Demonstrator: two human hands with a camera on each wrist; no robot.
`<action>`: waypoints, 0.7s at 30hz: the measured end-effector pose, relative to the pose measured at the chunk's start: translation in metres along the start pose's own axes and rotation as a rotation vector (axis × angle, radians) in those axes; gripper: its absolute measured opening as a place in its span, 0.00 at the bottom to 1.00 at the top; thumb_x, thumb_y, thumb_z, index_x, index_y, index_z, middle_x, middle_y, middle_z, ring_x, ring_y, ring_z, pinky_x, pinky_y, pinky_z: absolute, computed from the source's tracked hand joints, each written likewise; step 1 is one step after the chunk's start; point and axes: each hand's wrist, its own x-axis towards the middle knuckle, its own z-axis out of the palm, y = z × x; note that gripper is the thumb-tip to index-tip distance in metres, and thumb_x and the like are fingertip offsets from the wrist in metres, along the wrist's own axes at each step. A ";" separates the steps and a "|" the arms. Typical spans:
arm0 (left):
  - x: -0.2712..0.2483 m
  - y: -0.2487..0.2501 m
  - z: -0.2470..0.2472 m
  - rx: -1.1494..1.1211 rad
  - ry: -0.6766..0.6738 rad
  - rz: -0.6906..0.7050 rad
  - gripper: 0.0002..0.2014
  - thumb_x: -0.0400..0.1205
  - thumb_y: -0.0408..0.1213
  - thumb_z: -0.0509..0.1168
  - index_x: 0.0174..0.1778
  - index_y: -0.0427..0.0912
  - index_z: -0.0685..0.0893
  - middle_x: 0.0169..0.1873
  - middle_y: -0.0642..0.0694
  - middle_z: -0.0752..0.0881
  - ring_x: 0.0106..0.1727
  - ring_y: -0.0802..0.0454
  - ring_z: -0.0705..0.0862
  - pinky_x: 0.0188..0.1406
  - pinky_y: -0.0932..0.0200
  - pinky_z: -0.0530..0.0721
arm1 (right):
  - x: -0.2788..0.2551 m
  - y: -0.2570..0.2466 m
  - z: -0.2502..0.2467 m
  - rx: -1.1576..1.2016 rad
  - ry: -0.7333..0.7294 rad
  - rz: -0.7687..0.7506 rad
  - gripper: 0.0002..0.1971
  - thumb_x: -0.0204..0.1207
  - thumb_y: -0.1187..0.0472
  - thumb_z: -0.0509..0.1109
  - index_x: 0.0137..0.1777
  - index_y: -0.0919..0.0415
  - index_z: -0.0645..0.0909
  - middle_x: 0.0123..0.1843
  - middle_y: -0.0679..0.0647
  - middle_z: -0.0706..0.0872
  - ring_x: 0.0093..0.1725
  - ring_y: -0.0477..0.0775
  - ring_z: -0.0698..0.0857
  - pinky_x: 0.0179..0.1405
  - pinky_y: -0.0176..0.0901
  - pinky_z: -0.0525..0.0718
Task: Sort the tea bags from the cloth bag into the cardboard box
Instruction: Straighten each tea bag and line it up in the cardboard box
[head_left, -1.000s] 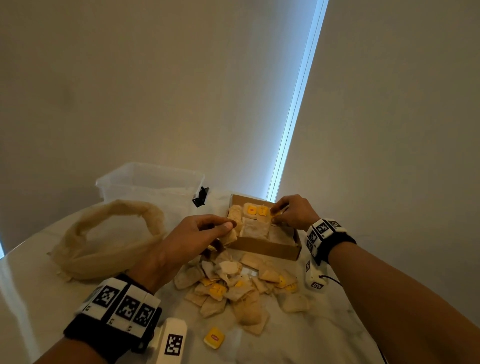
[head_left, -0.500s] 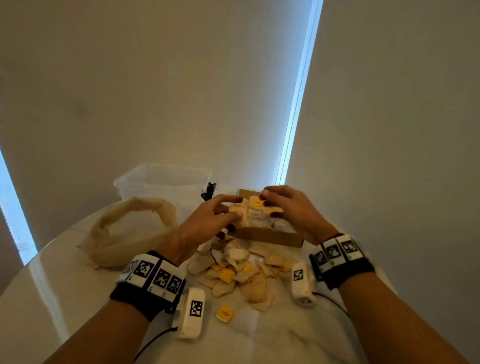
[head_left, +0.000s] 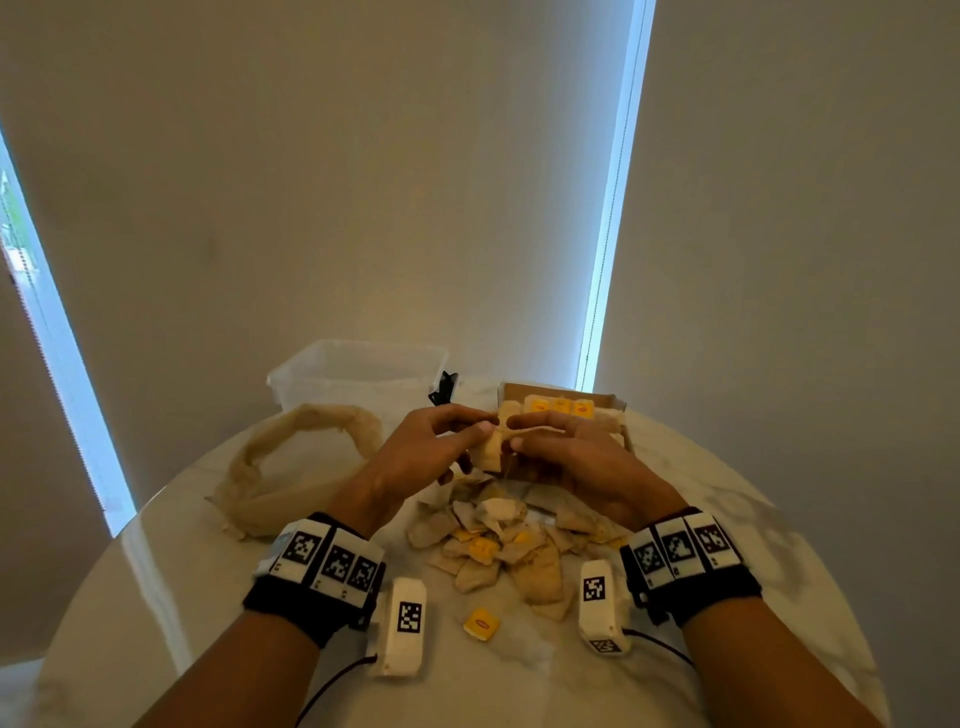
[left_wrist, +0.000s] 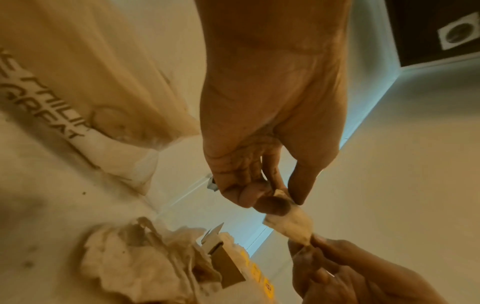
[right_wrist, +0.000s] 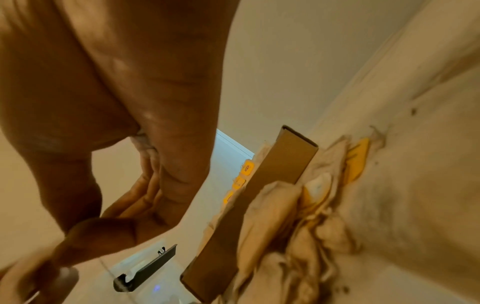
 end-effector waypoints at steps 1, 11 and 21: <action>-0.001 -0.003 -0.002 -0.016 0.011 -0.010 0.08 0.88 0.43 0.72 0.61 0.54 0.94 0.49 0.51 0.93 0.39 0.53 0.89 0.34 0.57 0.82 | 0.000 0.000 0.000 0.014 0.025 -0.012 0.16 0.84 0.67 0.76 0.71 0.61 0.86 0.60 0.60 0.95 0.61 0.62 0.94 0.70 0.61 0.89; -0.009 -0.001 0.001 0.006 -0.122 -0.078 0.12 0.86 0.56 0.71 0.62 0.59 0.93 0.54 0.56 0.93 0.43 0.56 0.90 0.38 0.58 0.85 | -0.006 0.000 0.007 0.038 0.126 -0.098 0.11 0.88 0.63 0.72 0.67 0.56 0.89 0.58 0.56 0.95 0.62 0.60 0.94 0.62 0.61 0.93; -0.010 0.000 0.010 -0.085 -0.155 -0.072 0.12 0.83 0.50 0.77 0.58 0.50 0.94 0.49 0.45 0.94 0.39 0.50 0.88 0.37 0.60 0.86 | -0.004 0.001 0.007 -0.108 0.167 -0.147 0.08 0.87 0.58 0.74 0.61 0.50 0.93 0.58 0.53 0.95 0.65 0.60 0.91 0.71 0.72 0.86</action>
